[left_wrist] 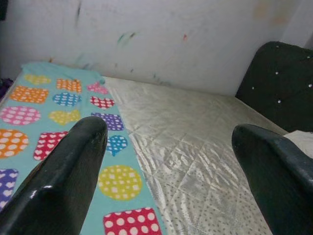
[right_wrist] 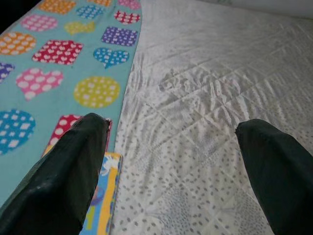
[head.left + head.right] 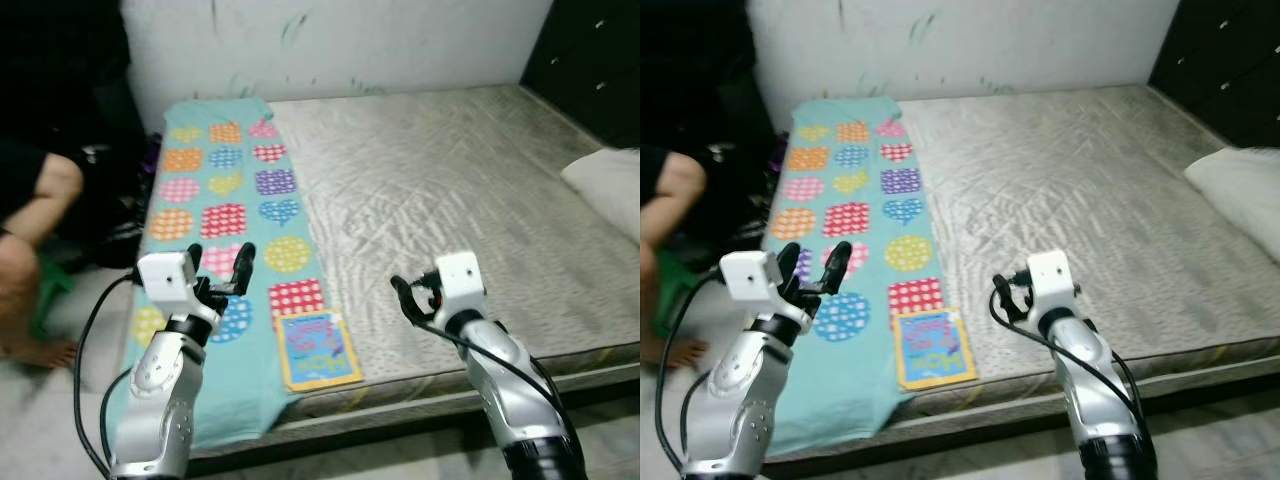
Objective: Clean up the room
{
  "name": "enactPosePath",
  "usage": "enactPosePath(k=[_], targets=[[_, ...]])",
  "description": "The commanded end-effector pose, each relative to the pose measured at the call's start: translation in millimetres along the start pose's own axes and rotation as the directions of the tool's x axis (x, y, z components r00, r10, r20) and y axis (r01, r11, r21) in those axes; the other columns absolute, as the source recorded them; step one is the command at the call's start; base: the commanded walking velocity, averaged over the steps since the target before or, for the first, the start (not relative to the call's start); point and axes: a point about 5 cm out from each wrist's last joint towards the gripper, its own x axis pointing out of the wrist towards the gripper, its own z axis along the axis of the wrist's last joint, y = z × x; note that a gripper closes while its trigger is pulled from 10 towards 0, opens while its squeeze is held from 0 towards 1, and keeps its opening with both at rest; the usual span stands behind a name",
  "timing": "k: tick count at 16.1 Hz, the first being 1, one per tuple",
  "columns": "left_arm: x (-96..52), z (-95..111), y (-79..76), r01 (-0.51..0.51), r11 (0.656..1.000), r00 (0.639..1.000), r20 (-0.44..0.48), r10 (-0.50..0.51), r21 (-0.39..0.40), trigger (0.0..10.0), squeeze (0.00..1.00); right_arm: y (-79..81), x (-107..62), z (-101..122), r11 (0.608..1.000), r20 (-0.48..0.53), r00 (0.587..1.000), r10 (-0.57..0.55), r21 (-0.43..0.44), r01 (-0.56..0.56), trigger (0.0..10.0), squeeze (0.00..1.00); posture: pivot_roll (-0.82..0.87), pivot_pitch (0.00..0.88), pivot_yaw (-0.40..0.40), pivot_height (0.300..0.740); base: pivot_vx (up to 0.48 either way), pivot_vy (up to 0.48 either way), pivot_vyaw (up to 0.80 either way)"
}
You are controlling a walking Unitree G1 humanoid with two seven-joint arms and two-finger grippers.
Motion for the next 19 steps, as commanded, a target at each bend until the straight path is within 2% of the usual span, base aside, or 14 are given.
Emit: enactPosePath(k=[1,3,5,6,7,10,13,14,16,17,19], targets=[[-4.2,-1,12.4,-0.035,0.999,0.999,-0.018,0.036,0.04,10.0,0.0,2.2,-3.6,-3,1.0,-0.024,0.999,0.022,-0.011,-0.022,10.0,0.0,-0.08,0.0,0.009,0.74,0.0,0.0,0.0],[-10.9,1,27.6,-0.126,0.986,0.992,-0.009,0.128,0.112,10.0,0.0,-4.2,-11.4,-7,1.0,-0.023,1.0,0.0,-0.021,0.0,10.0,0.0,-0.08,0.0,0.008,0.74,0.0,0.0,0.0],[-27.2,-12,47.2,-0.26,0.965,0.96,-0.101,0.262,0.038,10.0,0.0,-22.3,-19.3,-2,0.992,0.038,0.991,-0.125,0.039,0.124,10.0,0.0,-0.08,0.0,0.005,0.74,0.0,0.0,0.0],[-35.1,-23,52.7,-0.3,0.954,0.94,-0.174,0.294,-0.008,10.0,0.0,-25.8,-20.0,0,0.987,0.057,0.986,-0.157,0.053,0.154,10.0,0.0,-0.07,0.0,0.005,0.74,0.0,0.0,0.0],[-39.0,-26,54.4,-0.316,0.948,0.932,-0.198,0.303,-0.037,10.0,0.0,-26.7,-19.8,2,0.984,0.07,0.983,-0.171,0.056,0.168,10.0,0.0,-0.07,0.0,0.003,0.74,0.0,0.0,0.0],[-39.7,-25,50.7,-0.304,0.952,0.936,-0.194,0.293,-0.03,10.0,0.0,-25.5,-17.4,3,0.979,0.082,0.975,-0.205,0.027,0.203,10.0,0.0,-0.06,0.0,-0.007,0.74,0.0,0.0,0.0],[-47.0,-24,48.5,-0.311,0.949,0.934,-0.199,0.296,-0.048,10.0,0.0,-37.4,-21.9,-2,0.952,0.086,0.949,-0.305,0.064,0.3,10.0,0.0,-0.06,0.0,-0.013,0.74,0.0,0.0,0.0],[-48.9,-25,48.7,-0.313,0.948,0.933,-0.205,0.296,-0.052,10.0,0.0,-37.1,-23.2,-3,0.948,0.087,0.947,-0.31,0.101,0.301,10.0,0.0,-0.05,0.0,-0.011,0.74,0.0,0.0,0.0],[-50.0,-24,49.6,-0.295,0.955,0.936,-0.204,0.286,-0.014,10.0,0.0,-34.6,-25.4,-4,0.949,0.088,0.947,-0.31,0.091,0.303,10.0,0.0,-0.05,0.005,-0.002,0.74,0.0,0.0,0.0],[-49.4,-24,50.5,-0.287,0.958,0.936,-0.212,0.283,0.012,10.0,0.0,-32.3,-26.8,-7,0.946,0.077,0.946,-0.314,0.114,0.304,10.0,0.0,-0.05,0.009,0.002,0.74,0.0,0.0,0.0],[-47.7,-22,47.4,-0.276,0.961,0.941,-0.203,0.272,0.008,10.0,0.0,-31.8,-28.9,-12,0.939,0.057,0.942,-0.329,0.128,0.32,10.0,0.0,-0.05,0.019,0.009,0.74,0.0,0.0,-0.4]])
